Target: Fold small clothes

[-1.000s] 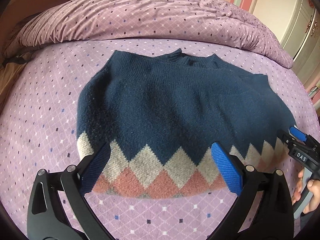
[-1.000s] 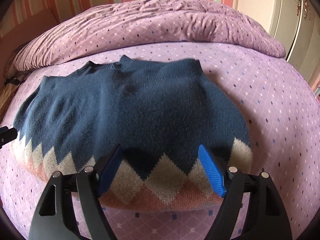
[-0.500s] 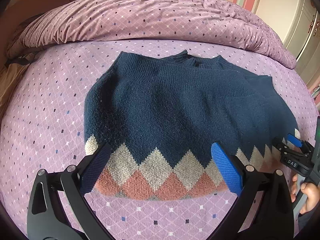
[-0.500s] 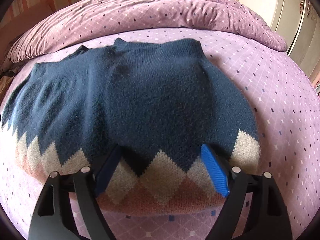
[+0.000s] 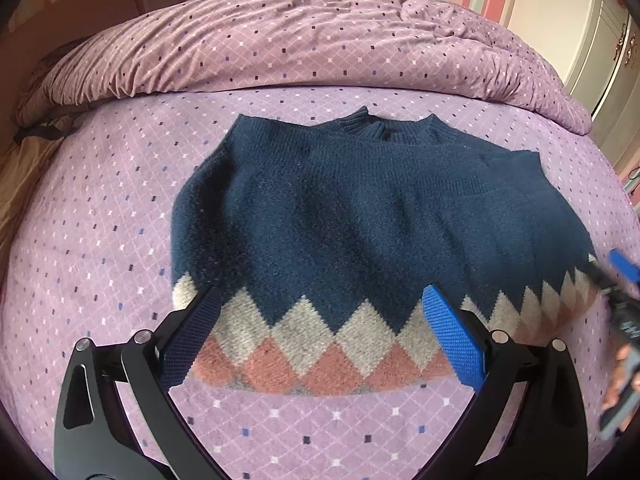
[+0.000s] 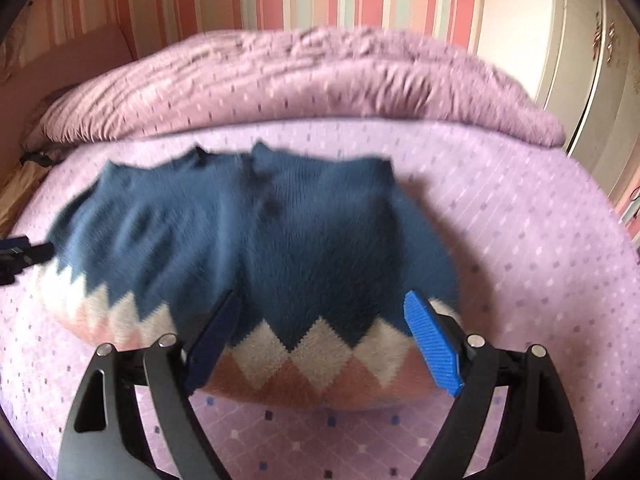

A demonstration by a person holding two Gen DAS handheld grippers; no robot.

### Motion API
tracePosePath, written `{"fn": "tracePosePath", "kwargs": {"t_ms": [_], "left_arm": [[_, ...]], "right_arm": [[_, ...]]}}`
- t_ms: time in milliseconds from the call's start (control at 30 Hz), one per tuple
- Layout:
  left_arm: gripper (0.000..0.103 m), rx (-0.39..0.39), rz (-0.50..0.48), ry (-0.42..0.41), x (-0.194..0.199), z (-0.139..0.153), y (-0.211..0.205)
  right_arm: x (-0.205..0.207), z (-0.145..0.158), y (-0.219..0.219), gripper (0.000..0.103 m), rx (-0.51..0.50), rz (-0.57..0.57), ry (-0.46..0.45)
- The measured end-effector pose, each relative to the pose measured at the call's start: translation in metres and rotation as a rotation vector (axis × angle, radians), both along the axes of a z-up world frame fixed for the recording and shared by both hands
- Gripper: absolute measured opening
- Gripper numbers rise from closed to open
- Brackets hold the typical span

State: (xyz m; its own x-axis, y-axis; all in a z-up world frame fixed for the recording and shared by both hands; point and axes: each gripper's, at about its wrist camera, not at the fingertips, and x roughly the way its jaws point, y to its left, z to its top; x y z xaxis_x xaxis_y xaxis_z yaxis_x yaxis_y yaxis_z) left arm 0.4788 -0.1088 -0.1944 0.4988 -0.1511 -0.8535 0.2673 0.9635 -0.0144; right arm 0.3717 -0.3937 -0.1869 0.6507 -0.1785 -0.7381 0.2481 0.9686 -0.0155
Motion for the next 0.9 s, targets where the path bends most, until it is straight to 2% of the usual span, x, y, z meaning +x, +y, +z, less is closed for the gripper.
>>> {"fn": "tracePosePath", "kwargs": {"t_ms": [100, 200, 300, 367, 433, 467, 533, 567, 633, 700, 733, 900], "left_arm": [[0.1, 0.012, 0.015, -0.003, -0.007, 0.002, 0.012], [0.1, 0.025, 0.027, 0.018, -0.014, 0.0, 0.023], [0.1, 0.105, 0.072, 0.05, -0.019, -0.004, 0.024], [0.1, 0.128, 0.056, 0.062, -0.025, -0.006, 0.019], [0.1, 0.089, 0.025, 0.043, -0.033, -0.004, 0.013], [0.1, 0.046, 0.002, 0.037, -0.037, -0.003, 0.007], [0.1, 0.016, 0.007, 0.032, -0.038, -0.003, -0.004], [0.1, -0.002, 0.012, 0.044, -0.037, -0.004, -0.01], [0.1, -0.092, -0.002, 0.118, -0.029, -0.008, -0.027], [0.1, -0.149, -0.021, 0.141, -0.026, -0.009, -0.041], [0.1, -0.154, -0.043, 0.137, -0.026, -0.009, -0.051], [0.1, -0.049, -0.149, 0.107, -0.028, -0.021, -0.095]], "right_arm": [[-0.016, 0.025, 0.001, 0.086, -0.014, -0.013, -0.055], [-0.029, 0.039, 0.0, 0.086, 0.014, -0.029, -0.081], [-0.037, 0.04, -0.003, 0.086, 0.034, -0.05, -0.08], [-0.041, 0.036, -0.004, 0.086, 0.036, -0.071, -0.071], [-0.045, 0.03, -0.006, 0.086, 0.032, -0.093, -0.069], [-0.046, 0.028, -0.007, 0.086, 0.028, -0.099, -0.065], [-0.047, 0.023, -0.008, 0.086, 0.012, -0.102, -0.044], [-0.049, 0.021, -0.009, 0.086, 0.0, -0.104, -0.039], [-0.051, 0.019, -0.011, 0.086, -0.012, -0.106, -0.035], [-0.051, 0.018, -0.013, 0.086, -0.026, -0.107, -0.024], [-0.05, 0.017, -0.014, 0.086, -0.034, -0.104, -0.018], [-0.048, 0.012, -0.014, 0.086, -0.084, -0.076, 0.003]]}}
